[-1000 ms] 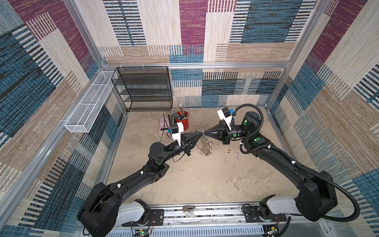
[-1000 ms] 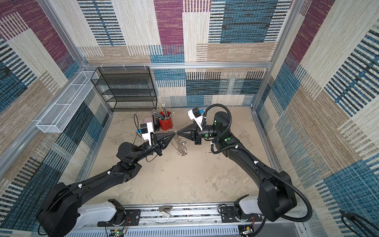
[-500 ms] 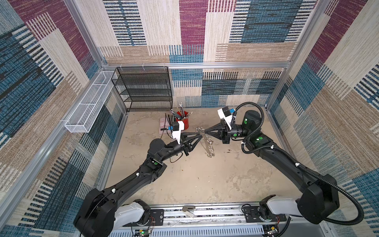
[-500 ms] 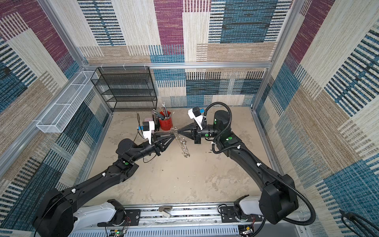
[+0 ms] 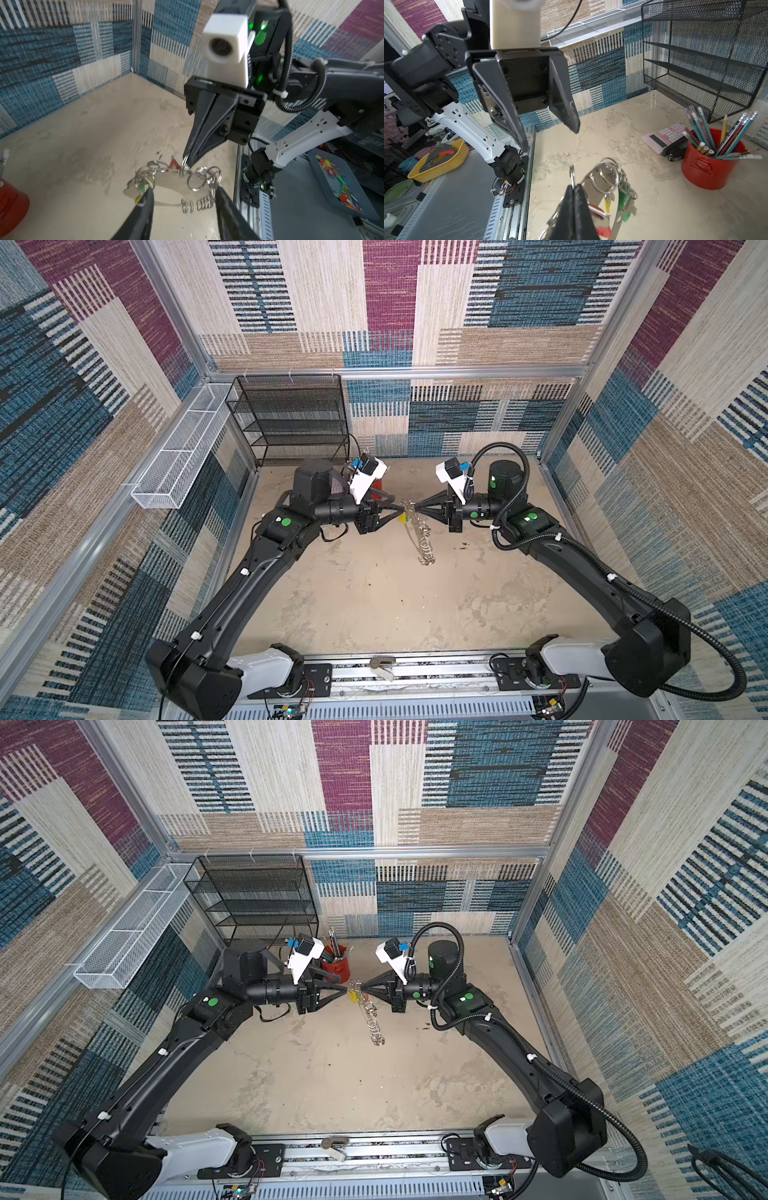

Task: Put the keys on the keyring

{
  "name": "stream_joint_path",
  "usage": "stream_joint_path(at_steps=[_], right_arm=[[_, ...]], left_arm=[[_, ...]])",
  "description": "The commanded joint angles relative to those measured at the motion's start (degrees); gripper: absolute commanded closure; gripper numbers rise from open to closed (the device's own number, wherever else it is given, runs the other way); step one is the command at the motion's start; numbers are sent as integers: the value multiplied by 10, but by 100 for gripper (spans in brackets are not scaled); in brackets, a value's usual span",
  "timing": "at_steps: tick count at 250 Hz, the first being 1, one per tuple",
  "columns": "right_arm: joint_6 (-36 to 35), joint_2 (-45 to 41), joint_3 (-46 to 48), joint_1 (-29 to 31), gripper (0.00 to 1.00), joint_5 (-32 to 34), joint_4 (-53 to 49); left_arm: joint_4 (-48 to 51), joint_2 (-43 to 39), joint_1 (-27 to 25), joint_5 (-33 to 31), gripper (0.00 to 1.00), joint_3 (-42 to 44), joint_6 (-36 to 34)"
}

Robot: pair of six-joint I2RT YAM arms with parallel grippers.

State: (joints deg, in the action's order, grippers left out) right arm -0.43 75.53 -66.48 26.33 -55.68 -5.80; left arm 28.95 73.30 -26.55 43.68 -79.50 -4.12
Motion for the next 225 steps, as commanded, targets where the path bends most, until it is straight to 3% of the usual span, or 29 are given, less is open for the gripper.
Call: stream_joint_path(at_steps=[1,68,126,215,225], right_arm=[[-27,-3,-6,4,100,4,-19],[-28,-6,0,6,100,-6,-14],[-24,-6,4,7,100,-15,-5],[-24,-10,10,7,100,-14,1],[-24,-12,11,7,100,-13,3]], left_arm=[[128,19,-2,-3,51,-51,-101],[240,105,-38,-51,57,-177,-182],[254,144,-63,-86,64,-213,-190],[266,159,-73,-79,100,-226,-188],[264,158,-73,-77,100,-224,-186]])
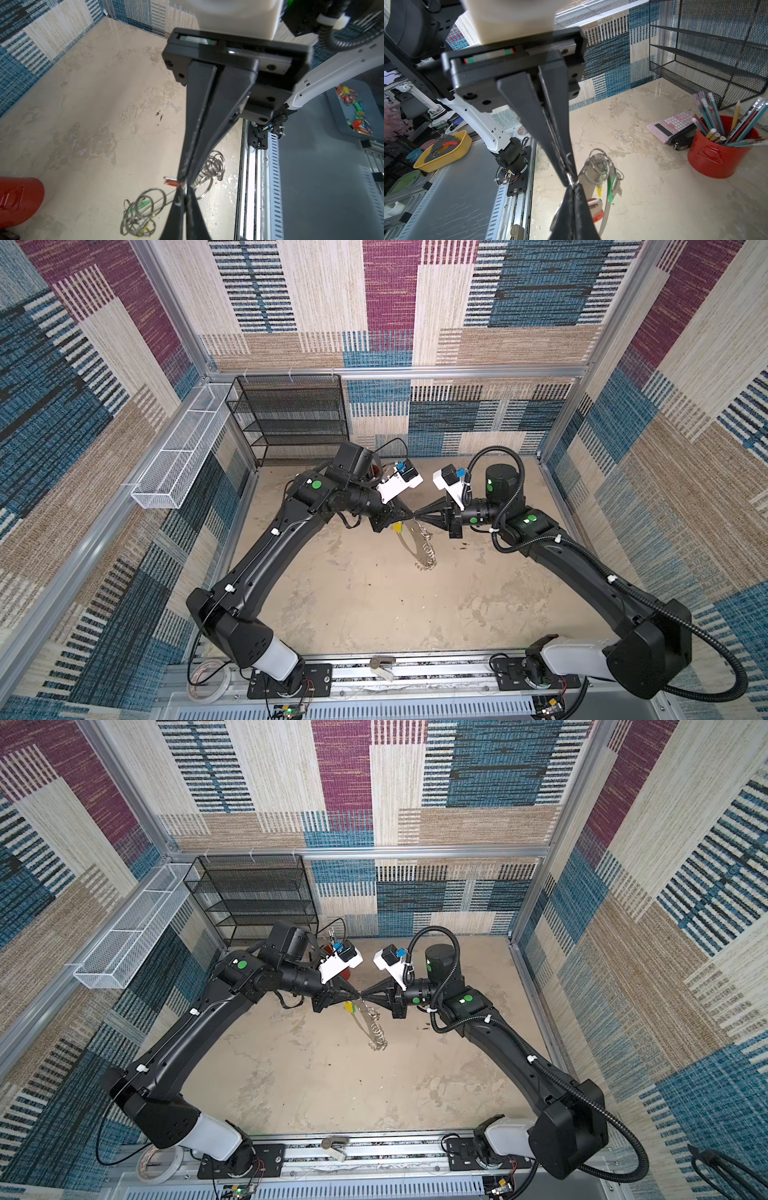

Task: Put the keys on the keyring

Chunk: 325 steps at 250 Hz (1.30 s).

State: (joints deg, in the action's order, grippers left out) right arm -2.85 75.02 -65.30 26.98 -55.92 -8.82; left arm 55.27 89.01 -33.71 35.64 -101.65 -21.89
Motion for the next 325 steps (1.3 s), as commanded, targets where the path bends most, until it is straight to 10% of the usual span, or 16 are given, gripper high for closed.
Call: stream_joint_path(at_steps=[1,20,73,325], right_arm=[[1,-7,-1,1,100,-11,33],[9,-11,4,1,100,-1,43],[66,-29,46,-27,55,-27,116],[110,-12,76,-14,66,-50,170]], left_arm=[[0,0,-1,4,100,-2,-8],[-16,-4,-1,-8,100,9,5],[-108,-51,-1,-6,100,73,45],[-817,-206,-1,33,100,473,453]])
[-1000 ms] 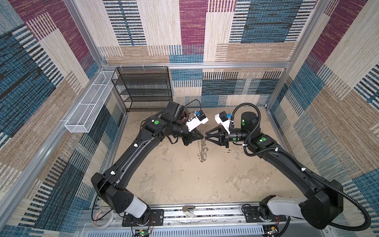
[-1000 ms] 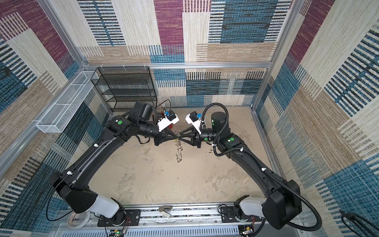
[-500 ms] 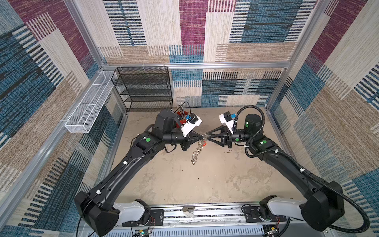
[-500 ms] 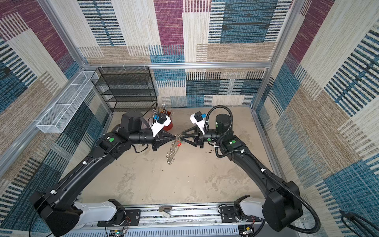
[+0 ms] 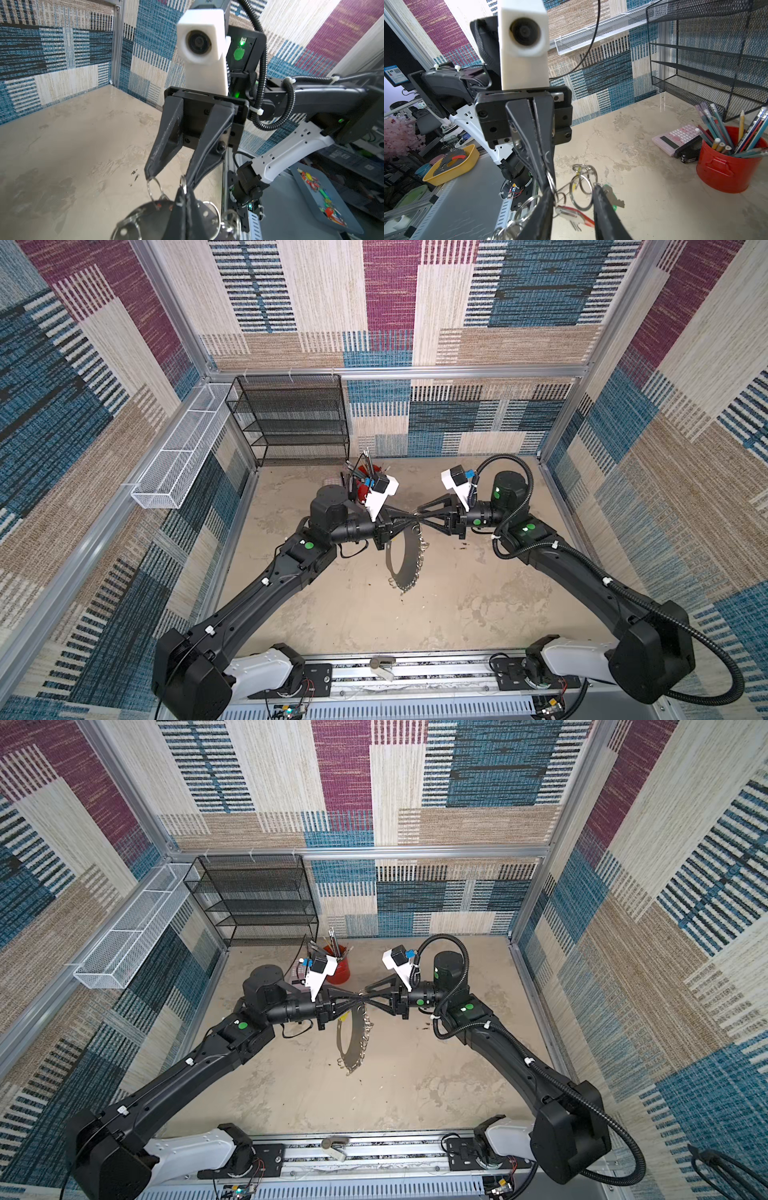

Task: Put the keys on the keyring

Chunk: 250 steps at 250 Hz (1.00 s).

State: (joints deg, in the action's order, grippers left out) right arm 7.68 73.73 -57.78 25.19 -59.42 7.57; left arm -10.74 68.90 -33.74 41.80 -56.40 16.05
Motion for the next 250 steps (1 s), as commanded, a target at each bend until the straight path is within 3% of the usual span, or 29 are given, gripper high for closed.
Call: stream_joint_path(at_steps=[1,82,105,197,226,250], right_arm=[[4,0,1,4,66,-15,6],[26,-26,29,-11,57,20,30],[32,-28,26,-27,56,67,25],[85,-57,74,-60,34,267,30],[103,-73,110,-74,25,295,45],[110,-75,136,-80,24,294,54]], left_arm=[[-158,-5,-1,-29,100,21,73],[-135,-20,-1,-63,100,47,57],[-118,-20,-1,-63,100,52,47],[-74,7,-4,-59,100,71,43],[-94,44,-14,-47,100,70,50],[-130,73,-19,-32,100,71,62]])
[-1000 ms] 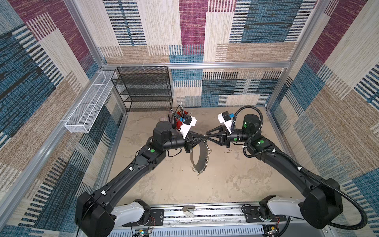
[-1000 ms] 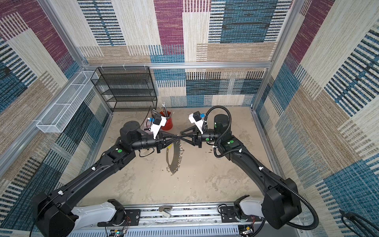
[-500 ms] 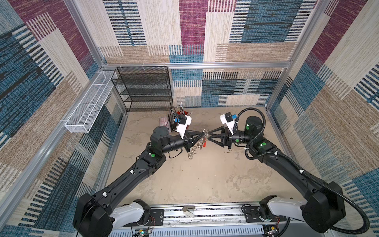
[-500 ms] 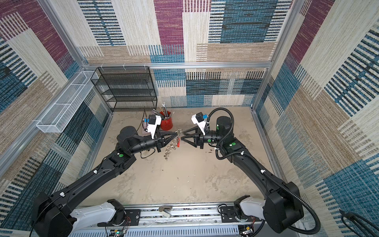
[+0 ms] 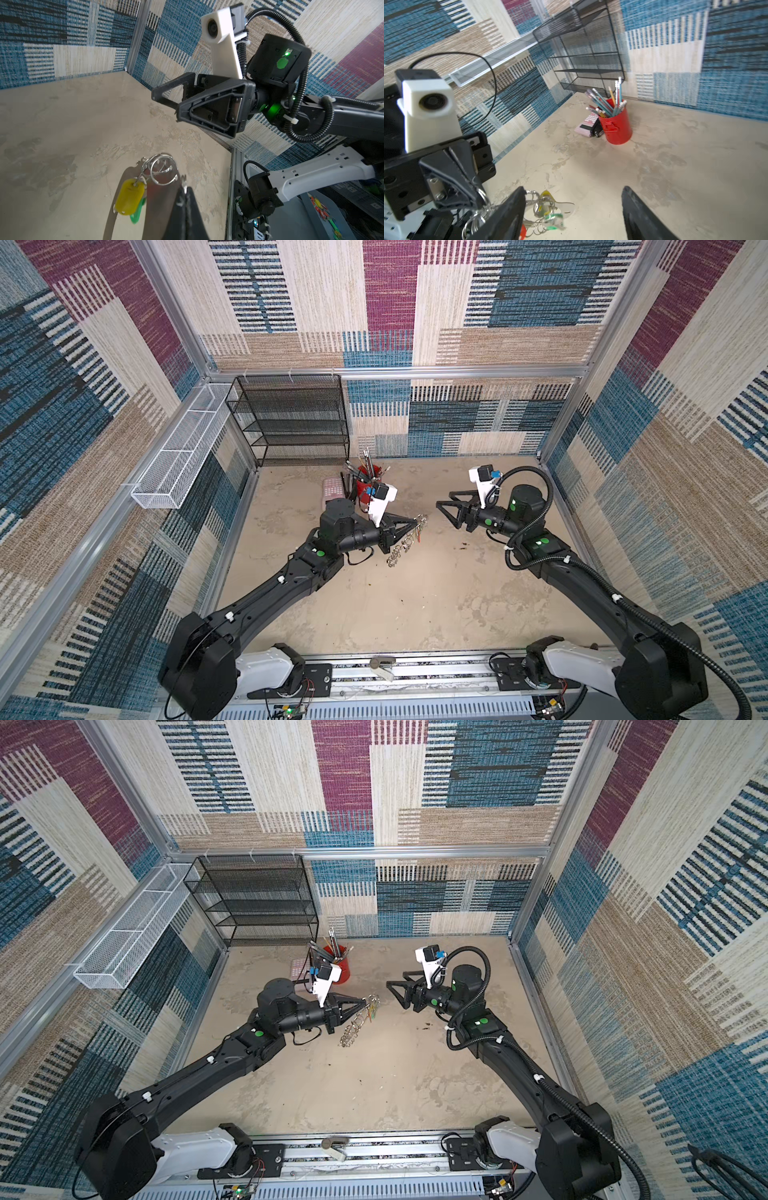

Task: Put the keys on the keyring

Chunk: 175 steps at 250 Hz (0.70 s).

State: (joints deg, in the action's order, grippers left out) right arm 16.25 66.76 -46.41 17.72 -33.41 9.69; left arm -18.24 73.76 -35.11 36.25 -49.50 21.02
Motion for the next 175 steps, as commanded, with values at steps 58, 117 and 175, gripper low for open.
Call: stream_joint_path(at_steps=[58,117,175], right_arm=[[36,-36,104,-5,25,-30,91],[48,-61,142,-4,28,-132,144],[43,-69,162,6,25,-201,184]], left_arm=[[-200,42,-10,42,100,32,70],[-278,45,-10,43,100,46,116],[-295,45,-13,31,100,40,129]])
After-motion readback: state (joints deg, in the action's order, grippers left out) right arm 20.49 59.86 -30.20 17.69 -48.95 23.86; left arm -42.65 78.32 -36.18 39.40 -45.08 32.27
